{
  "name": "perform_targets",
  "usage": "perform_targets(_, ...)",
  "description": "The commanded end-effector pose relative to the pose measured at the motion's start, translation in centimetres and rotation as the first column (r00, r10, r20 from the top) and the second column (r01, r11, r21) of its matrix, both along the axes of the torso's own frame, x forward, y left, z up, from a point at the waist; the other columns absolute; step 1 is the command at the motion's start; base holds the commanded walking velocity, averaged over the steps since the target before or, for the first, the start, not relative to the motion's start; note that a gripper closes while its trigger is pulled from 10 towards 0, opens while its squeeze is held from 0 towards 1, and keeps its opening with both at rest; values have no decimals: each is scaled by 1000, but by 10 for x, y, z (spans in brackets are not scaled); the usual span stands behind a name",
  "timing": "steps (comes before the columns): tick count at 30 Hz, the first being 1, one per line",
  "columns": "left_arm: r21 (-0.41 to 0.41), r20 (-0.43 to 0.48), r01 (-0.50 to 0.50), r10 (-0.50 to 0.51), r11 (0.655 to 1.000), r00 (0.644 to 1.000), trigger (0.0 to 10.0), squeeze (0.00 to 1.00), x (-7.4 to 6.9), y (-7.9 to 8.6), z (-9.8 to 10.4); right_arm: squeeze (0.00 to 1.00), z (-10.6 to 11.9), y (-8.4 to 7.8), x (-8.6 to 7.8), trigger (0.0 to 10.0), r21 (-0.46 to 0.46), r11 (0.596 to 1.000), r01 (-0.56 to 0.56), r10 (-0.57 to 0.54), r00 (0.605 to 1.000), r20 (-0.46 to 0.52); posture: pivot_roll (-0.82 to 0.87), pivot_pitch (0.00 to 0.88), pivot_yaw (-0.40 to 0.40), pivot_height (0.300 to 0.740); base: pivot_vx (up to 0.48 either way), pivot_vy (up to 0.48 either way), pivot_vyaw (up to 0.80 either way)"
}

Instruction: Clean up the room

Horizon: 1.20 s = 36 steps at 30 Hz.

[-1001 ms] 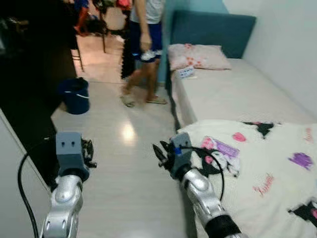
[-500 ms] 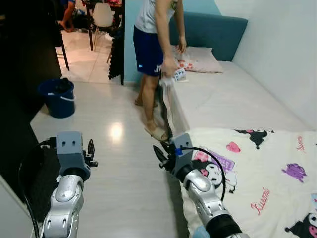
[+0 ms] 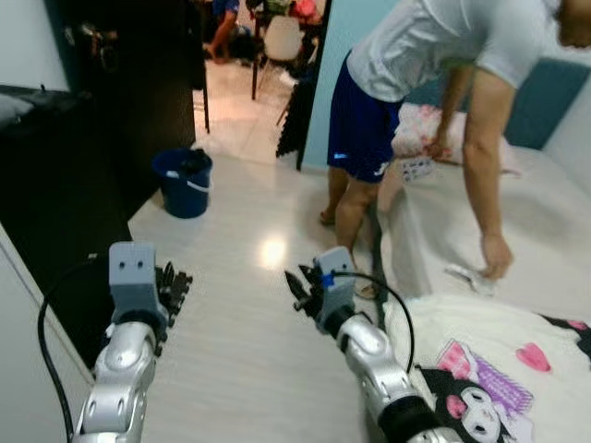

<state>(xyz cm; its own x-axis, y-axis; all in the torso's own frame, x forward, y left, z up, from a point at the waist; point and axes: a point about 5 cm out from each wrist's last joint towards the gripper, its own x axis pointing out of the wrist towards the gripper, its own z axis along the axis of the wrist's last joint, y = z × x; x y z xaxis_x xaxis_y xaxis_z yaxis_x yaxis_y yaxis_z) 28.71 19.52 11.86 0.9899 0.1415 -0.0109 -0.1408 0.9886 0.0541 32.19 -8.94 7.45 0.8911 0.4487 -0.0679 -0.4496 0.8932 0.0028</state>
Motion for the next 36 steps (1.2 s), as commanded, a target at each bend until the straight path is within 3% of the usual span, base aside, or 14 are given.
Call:
perform_targets(1,7,-3,36,-36,999,999,10000,0,4,-7,-1,0,0,-6,1,10000,-2,1000,29,-29,1000,2,137,0,-109,740,409,0,0)
perform_targets(13,14,-59,77,-76,997,995,10000,0,18,-9,-16,0,-18,-24,0,10000,-10,985,171,-172,982,-77,122,0,-100,740,409,0,0)
perform_targets(17,-11,-156,106,-106,994,982,10000,0,21,-15,-42,0,-37,-36,-7,10000,-34,967,254,-256,952,-168,112,0,-88,740,409,0,0)
perform_targets(19,-11,-156,106,-106,994,982,10000,0,21,-15,-42,0,-37,-36,-7,10000,-34,967,254,-256,952,-168,112,0,-88,740,409,0,0)
perform_targets(23,-19,-230,130,-131,991,964,10000,0,17,-22,-63,0,-47,-38,-12,10000,-44,961,273,-276,936,-217,99,0,-78,740,409,0,0)
perform_targets(30,-27,-239,124,-127,992,963,10000,0,16,-22,-68,0,-54,-40,-16,10000,-57,957,284,-289,926,-243,97,0,-74,740,410,0,-686)
perform_targets(36,-20,-242,120,-122,993,963,10000,0,13,-18,-72,0,-58,-39,-20,10000,-85,963,254,-267,934,-239,100,0,-72,740,409,0,0)
